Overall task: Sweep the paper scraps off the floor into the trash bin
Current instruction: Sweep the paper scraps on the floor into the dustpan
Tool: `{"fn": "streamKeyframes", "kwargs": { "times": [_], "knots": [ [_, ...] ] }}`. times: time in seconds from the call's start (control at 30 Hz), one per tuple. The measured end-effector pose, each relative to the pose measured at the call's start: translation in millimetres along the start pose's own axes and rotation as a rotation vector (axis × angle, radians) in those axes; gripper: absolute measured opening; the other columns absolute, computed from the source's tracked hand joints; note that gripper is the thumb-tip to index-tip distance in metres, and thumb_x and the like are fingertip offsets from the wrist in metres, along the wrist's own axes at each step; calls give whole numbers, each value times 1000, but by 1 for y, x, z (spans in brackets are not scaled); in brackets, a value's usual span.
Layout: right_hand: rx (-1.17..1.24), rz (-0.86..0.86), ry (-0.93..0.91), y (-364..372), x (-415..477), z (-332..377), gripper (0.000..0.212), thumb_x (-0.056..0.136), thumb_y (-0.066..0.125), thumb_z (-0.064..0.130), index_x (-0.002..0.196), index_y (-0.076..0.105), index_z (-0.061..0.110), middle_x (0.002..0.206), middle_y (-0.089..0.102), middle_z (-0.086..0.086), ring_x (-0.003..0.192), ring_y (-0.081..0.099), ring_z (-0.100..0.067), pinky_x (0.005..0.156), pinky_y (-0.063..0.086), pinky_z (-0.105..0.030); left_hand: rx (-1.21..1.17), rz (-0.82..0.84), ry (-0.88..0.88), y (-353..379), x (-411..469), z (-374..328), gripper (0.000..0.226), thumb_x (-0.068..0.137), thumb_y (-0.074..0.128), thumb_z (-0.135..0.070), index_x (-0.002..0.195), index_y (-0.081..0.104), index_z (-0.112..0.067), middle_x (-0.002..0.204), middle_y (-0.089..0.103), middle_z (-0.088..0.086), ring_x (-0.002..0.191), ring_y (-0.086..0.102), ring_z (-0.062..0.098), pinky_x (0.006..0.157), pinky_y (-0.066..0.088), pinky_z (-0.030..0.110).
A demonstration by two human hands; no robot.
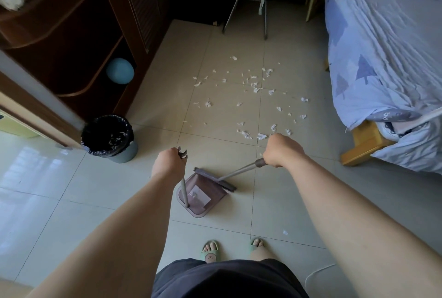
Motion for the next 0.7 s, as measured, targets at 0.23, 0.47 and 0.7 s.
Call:
{"fn": "streamKeyframes", "kwargs": {
  "times": [0.23,0.47,0.7],
  "knots": [
    [81,-83,103,-22,11,-24,15,80,62,12,78,47,10,83,58,-6,73,54,-28,60,39,-25,41,3,90,-2,17,-52,25,94,51,-27,100,61,-4,98,66,15,87,62,34,68,46,30],
    [162,-178,211,-39,48,-63,27,80,55,6,105,62,14,110,67,-9,100,64,-30,71,43,-28,109,-16,153,8,41,-105,27,93,52,-34,104,58,-10,101,66,13,91,62,34,68,43,30],
    [254,-156,314,-58,101,-123,16,77,56,4,92,58,11,104,67,-11,97,65,-31,67,42,-27,99,5,170,26,71,-164,22,93,52,-27,100,56,-7,99,64,16,90,61,37,68,42,31]
  ]
}}
Point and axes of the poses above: each hand's wrist, its own x-axis towards the middle knuckle, its own y-axis out of the palm, z = x × y, the point moved 4 cm from there along x, towards the middle knuckle
